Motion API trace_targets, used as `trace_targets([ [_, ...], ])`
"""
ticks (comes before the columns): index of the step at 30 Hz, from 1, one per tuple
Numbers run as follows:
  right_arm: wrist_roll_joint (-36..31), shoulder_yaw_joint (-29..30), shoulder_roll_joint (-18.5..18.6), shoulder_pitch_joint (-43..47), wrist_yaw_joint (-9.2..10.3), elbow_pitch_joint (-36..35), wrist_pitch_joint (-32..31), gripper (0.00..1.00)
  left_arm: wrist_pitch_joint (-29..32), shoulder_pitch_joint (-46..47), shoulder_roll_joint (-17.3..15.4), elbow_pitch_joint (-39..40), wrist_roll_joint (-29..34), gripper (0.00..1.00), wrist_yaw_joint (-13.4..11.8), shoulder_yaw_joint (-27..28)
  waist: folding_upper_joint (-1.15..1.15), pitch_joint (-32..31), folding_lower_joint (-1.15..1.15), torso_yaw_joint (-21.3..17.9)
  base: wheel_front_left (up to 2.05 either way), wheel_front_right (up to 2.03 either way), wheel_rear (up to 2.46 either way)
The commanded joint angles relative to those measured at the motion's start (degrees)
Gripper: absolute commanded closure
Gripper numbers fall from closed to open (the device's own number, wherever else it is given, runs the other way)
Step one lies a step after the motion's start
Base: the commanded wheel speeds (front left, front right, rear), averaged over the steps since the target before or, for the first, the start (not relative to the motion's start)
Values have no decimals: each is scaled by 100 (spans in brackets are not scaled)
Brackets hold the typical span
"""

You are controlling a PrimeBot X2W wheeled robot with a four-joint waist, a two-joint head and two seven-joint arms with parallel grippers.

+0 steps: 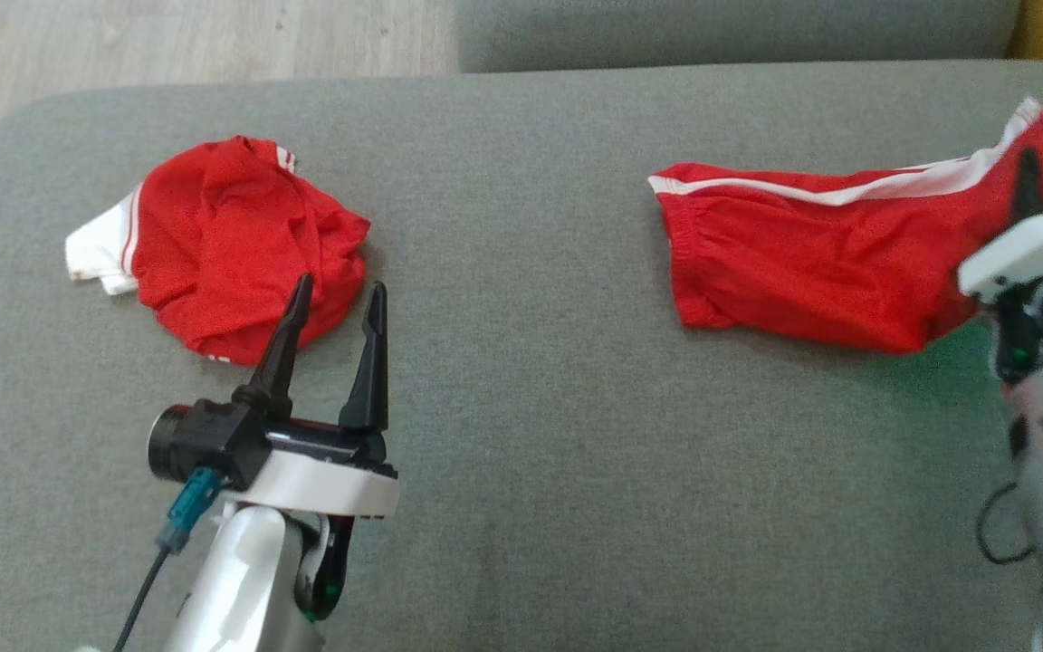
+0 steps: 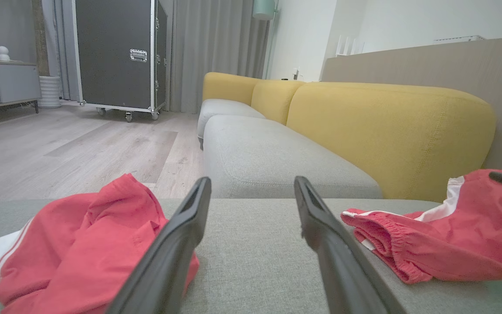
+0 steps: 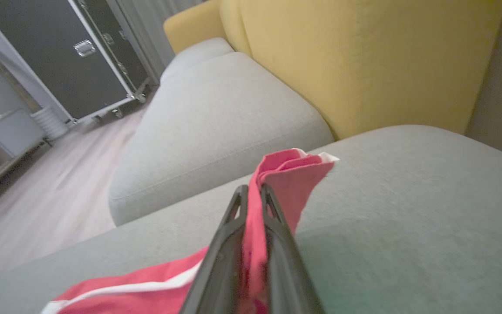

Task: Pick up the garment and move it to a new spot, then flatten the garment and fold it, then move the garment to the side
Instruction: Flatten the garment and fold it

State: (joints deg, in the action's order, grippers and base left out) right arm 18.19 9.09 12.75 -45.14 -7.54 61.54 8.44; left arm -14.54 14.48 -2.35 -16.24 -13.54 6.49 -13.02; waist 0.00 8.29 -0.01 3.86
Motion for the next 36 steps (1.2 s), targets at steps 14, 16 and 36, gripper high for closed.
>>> trace_targets([
  [14, 1128, -1512, -714, 125, 5, -1035, -14, 100, -46, -60, -72, 158, 148, 0, 37, 223, 0, -244, 1, 383, 0, 0, 0],
  [16, 1228, -1750, -761, 170, 5, -1045, -12, 100, -46, -76, -77, 146, 156, 0, 40, 215, 0, -250, 1, 457, 0, 0, 0],
  [36, 1792, -4123, -760, 504, 5, -443, -268, 0, -46, -136, -73, 153, 138, 0, 2, 259, 0, -261, 1, 490, 0, 0, 0],
])
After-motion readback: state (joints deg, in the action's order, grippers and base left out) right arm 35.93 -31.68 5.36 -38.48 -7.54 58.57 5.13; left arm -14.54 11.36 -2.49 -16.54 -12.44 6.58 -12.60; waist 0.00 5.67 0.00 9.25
